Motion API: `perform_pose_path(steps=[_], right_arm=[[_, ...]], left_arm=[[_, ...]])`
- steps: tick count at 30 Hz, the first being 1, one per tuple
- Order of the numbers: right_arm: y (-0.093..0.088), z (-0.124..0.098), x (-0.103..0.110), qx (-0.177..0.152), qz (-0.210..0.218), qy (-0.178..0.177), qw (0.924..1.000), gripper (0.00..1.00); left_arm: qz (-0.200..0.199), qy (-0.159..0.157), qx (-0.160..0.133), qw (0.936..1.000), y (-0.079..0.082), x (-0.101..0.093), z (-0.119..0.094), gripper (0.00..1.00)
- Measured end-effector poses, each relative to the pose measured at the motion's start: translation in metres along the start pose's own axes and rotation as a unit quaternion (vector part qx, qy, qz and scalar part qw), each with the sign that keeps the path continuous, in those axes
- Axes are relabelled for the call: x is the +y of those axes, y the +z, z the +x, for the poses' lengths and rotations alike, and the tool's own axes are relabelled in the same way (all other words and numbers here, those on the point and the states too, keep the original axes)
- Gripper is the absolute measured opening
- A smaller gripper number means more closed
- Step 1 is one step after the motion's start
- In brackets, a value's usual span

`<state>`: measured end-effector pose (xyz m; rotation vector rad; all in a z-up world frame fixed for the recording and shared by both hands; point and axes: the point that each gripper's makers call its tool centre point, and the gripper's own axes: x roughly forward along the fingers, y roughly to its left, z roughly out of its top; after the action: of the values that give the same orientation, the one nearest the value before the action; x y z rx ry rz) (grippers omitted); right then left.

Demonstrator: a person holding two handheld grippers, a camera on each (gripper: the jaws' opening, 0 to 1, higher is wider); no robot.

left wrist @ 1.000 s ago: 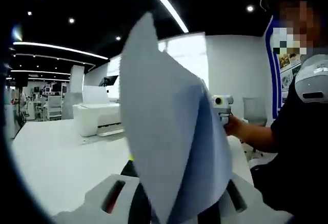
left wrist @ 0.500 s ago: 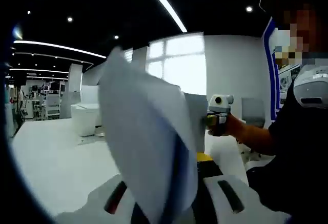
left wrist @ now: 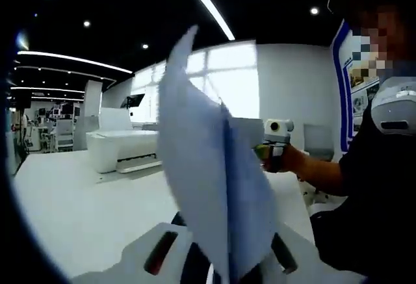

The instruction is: Organize the stack of printing papers by aligning and flattening the scattered papers on the table

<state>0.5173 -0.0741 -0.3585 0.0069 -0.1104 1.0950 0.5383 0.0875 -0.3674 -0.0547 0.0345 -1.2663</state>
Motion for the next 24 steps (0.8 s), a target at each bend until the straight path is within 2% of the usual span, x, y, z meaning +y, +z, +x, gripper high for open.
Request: perform_pose_path(steps=[3, 8, 11, 14, 17, 19, 24], right_arm=[[0.000, 0.000, 0.001, -0.002, 0.002, 0.003, 1.0000, 0.00], [-0.006, -0.003, -0.002, 0.020, 0.001, 0.000, 0.9998, 0.01], [-0.005, -0.008, -0.003, 0.048, -0.011, -0.006, 0.9988, 0.07], [0.005, -0.014, -0.010, 0.065, -0.025, -0.021, 0.9974, 0.16], [0.012, -0.017, -0.012, 0.090, -0.046, -0.016, 0.9948, 0.19], [0.025, -0.015, -0.010, 0.118, -0.078, -0.001, 0.9900, 0.21], [0.041, -0.012, -0.013, 0.179, -0.121, 0.015, 0.9763, 0.26]], left_arm=[[0.001, -0.001, -0.006, 1.0000, 0.000, -0.002, -0.001, 0.07], [0.033, 0.006, 0.000, 0.9994, 0.001, -0.004, 0.000, 0.07], [0.044, -0.002, 0.005, 0.9990, 0.001, -0.007, -0.001, 0.07], [0.039, -0.009, 0.003, 0.9992, 0.000, -0.009, -0.001, 0.07], [0.032, -0.022, 0.000, 0.9992, 0.000, -0.011, -0.001, 0.07], [0.034, -0.024, -0.001, 0.9991, 0.000, -0.012, 0.000, 0.07], [0.043, -0.034, -0.002, 0.9985, 0.000, -0.014, 0.001, 0.07]])
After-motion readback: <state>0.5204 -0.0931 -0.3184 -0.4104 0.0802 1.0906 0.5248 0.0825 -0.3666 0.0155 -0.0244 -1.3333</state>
